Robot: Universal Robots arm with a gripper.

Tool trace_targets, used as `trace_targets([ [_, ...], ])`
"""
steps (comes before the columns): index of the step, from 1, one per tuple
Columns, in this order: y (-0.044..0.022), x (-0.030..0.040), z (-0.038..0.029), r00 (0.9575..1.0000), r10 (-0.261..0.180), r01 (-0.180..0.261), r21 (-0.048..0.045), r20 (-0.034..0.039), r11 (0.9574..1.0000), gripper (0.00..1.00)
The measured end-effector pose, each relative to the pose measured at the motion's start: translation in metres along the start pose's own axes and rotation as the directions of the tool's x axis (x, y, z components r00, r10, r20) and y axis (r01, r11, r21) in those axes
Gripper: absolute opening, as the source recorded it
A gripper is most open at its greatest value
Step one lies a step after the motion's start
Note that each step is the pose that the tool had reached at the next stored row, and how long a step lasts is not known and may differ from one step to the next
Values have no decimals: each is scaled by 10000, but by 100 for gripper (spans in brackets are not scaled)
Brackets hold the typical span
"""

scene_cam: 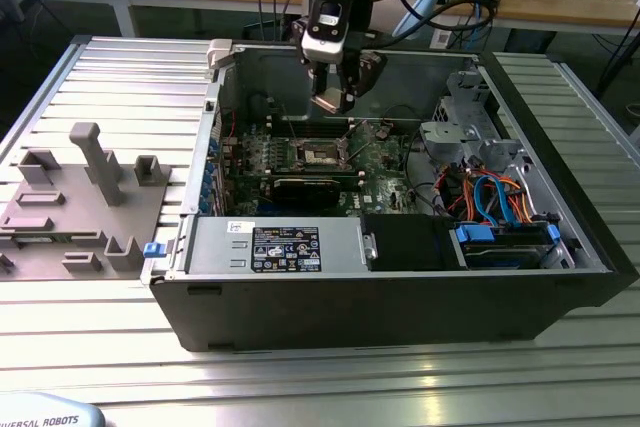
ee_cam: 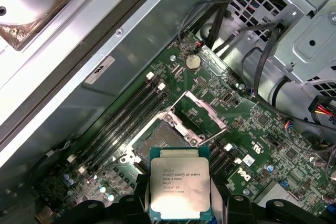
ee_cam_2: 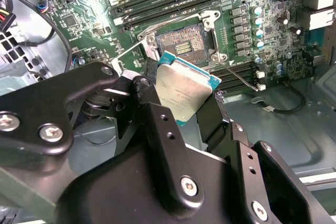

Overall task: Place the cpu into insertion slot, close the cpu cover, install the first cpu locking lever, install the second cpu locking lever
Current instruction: 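Place the cpu into insertion slot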

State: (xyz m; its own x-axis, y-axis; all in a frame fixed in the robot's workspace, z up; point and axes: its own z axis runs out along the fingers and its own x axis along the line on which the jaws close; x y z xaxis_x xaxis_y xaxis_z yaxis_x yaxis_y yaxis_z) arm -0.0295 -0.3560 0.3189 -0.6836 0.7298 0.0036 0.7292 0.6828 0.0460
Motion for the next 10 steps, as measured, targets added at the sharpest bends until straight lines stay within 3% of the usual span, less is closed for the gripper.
trace_targets([
  [10,0,0,1,9998,186,-186,-1,9,9998,54],
])
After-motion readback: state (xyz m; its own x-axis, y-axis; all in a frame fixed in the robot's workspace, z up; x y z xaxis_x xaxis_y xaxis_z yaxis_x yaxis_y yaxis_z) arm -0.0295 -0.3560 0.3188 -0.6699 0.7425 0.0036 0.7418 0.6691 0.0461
